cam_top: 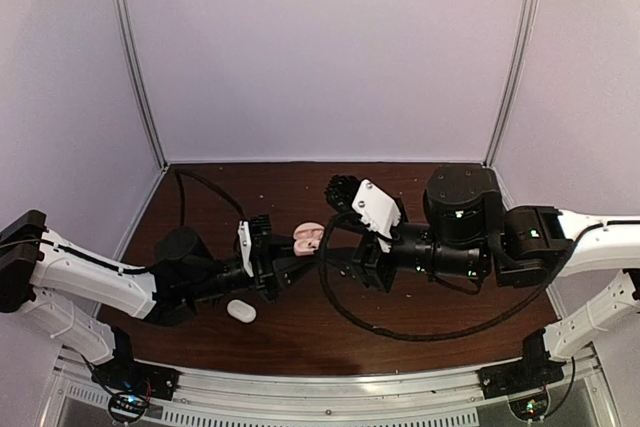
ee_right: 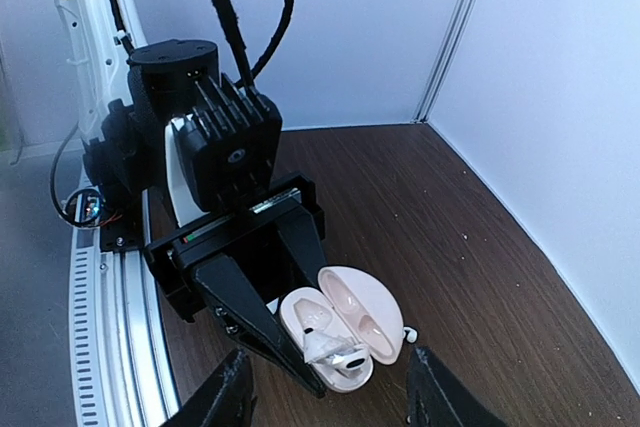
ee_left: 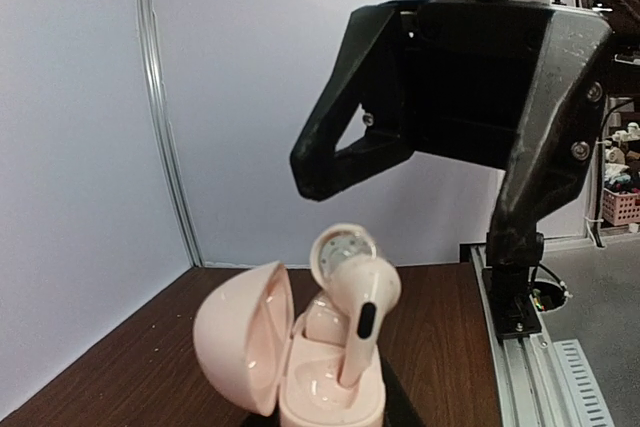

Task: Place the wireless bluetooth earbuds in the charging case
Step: Rotate the left earbud in the left side groove of the charging case.

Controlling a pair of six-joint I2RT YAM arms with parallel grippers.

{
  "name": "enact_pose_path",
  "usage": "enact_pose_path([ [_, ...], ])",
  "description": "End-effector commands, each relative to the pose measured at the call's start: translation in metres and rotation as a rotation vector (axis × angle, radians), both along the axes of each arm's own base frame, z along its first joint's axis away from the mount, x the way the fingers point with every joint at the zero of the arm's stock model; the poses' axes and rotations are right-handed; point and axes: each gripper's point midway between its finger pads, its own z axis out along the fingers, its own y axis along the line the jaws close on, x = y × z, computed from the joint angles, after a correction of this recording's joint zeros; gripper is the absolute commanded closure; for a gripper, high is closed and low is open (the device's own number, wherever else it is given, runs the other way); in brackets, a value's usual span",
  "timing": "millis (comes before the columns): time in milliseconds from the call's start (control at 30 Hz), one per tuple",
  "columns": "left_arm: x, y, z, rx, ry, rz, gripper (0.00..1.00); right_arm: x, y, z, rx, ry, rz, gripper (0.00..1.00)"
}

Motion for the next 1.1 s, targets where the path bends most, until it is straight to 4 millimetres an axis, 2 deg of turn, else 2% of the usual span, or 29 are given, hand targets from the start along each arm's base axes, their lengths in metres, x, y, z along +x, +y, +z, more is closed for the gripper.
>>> enact_pose_path([
  [0, -0.004, 0.001, 0.026, -0.083, -0.039, -0.034, 1.00, 0.004, -0.003, -0.006, -0.042, -0.050, -0.048, 0.47],
  [133, -0.005, 0.001, 0.027, -0.083, -0.044, -0.037, 1.00, 0.006, -0.004, -0.008, -0.054, -0.063, -0.063, 0.48],
  [467, -0.004, 0.001, 0.027, -0.084, -0.042, -0.030, 1.00, 0.000, 0.003, -0.018, -0.089, -0.079, -0.047, 0.57],
  [700, -0.004, 0.000, 0.026, -0.087, -0.041, -0.030, 1.00, 0.000, 0.006, -0.025, -0.113, -0.091, -0.052, 0.58],
  [933, -0.004, 0.000, 0.026, -0.086, -0.047, -0.033, 1.00, 0.004, 0.005, -0.023, -0.113, -0.104, -0.082, 0.59],
  [1067, -0.005, 0.000, 0.026, -0.085, -0.047, -0.038, 1.00, 0.006, 0.000, -0.016, -0.093, -0.117, -0.106, 0.58],
])
